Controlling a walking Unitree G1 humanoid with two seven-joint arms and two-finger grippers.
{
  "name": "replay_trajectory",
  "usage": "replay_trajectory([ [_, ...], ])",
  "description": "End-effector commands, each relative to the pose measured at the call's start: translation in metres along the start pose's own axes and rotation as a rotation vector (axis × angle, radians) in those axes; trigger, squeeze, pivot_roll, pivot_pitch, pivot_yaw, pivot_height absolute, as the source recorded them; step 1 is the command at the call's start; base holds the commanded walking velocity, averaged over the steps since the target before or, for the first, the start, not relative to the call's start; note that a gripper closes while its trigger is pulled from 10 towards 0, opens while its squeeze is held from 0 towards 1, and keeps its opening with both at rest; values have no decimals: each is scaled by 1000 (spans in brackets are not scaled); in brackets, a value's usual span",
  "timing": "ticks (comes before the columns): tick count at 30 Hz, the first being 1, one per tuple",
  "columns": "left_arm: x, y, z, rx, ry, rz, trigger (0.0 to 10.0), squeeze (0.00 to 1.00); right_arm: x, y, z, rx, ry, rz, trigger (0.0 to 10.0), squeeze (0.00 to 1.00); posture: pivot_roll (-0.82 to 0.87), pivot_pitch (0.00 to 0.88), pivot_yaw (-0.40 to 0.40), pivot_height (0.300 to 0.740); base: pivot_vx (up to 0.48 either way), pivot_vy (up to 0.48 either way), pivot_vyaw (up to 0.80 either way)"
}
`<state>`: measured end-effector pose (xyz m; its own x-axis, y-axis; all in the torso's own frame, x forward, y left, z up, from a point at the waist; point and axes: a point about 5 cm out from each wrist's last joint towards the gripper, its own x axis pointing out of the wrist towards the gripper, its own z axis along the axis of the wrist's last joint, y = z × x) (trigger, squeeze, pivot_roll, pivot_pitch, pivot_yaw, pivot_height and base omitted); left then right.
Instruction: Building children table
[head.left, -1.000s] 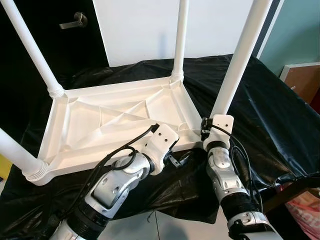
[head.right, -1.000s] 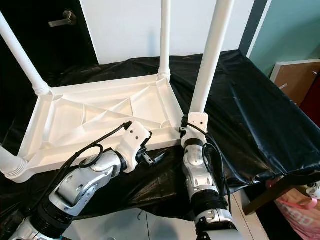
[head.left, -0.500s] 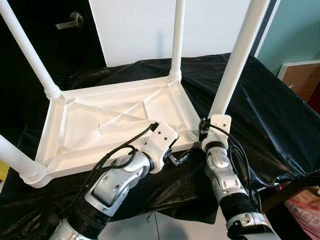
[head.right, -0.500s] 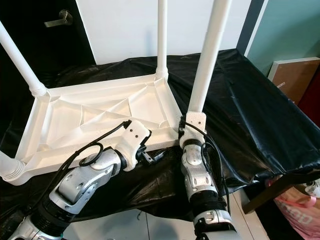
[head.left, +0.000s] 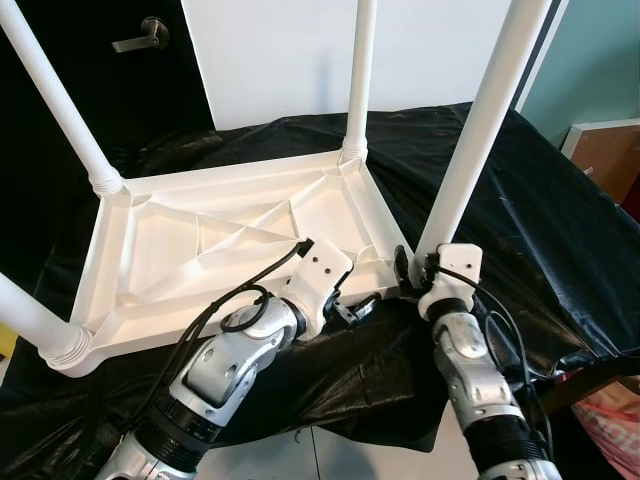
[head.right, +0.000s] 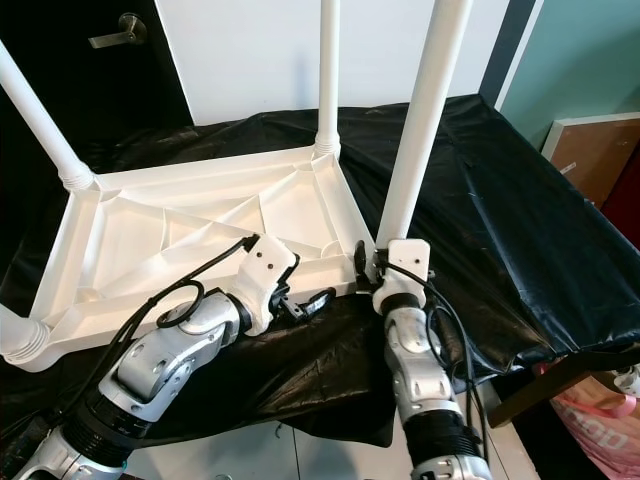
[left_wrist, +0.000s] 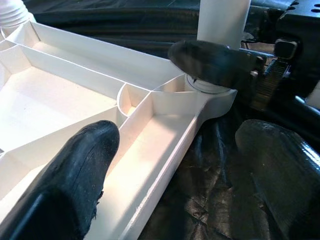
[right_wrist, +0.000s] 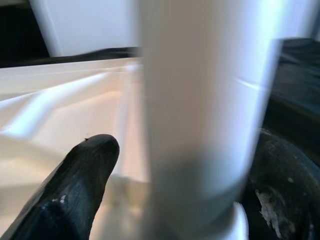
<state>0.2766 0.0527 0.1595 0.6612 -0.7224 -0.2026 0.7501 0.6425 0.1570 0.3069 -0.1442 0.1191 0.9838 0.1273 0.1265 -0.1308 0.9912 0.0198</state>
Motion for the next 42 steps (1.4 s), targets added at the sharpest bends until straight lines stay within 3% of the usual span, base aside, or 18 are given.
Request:
replay_trajectory([
  [1,-1,-4,0,18,3,-104,10000,0,-1,1,0,10,3,73,10000,0,-94,0,2,740,0,0,0],
  [7,-1,-9,-1,24,2,-127,10000,0,-1,-6,3,-21,-2,146,10000,0,-92,0,-1,740,0,0,0],
  [10,1,-15,-1,31,4,-154,10000,0,9,-20,2,-98,46,307,10000,0,-88,0,-3,740,0,0,0],
  [12,1,-15,-1,31,4,-154,10000,0,9,-20,2,-98,46,307,10000,0,-88,0,-3,740,0,0,0],
  [15,2,-16,-1,35,4,-158,10000,0,19,-29,3,-155,92,423,10000,0,-86,0,0,740,0,0,0],
  [23,2,-14,0,47,3,-160,10000,0,35,-26,2,-213,156,538,10000,0,-76,0,3,740,0,0,0],
  [24,2,-14,0,48,2,-160,10000,0,37,-25,1,-221,165,550,980,0,-70,0,0,740,0,0,0],
  [25,2,-14,1,49,2,-159,10000,0,38,-25,0,-223,177,555,0,0,-64,0,-3,740,0,0,0],
  [37,0,-16,-2,44,10,-153,10000,0,35,-35,-10,-217,232,545,0,0,-52,0,-13,740,0,0,0],
  [38,-1,-16,-3,42,12,-152,10000,0,34,-37,-12,-213,240,534,4235,0,-52,0,-14,740,0,0,0],
  [39,-1,-17,-4,40,13,-150,10000,0,34,-39,-14,-206,248,498,10000,0,-52,0,-14,740,0,0,0],
  [41,-1,-17,-4,40,13,-150,10000,0,34,-39,-14,-206,248,498,10000,0,-52,0,-14,740,0,0,0],
  [42,-1,-17,-4,38,15,-148,10000,0,35,-42,-17,-226,264,439,10000,0,-54,0,-14,740,0,0,0],
])
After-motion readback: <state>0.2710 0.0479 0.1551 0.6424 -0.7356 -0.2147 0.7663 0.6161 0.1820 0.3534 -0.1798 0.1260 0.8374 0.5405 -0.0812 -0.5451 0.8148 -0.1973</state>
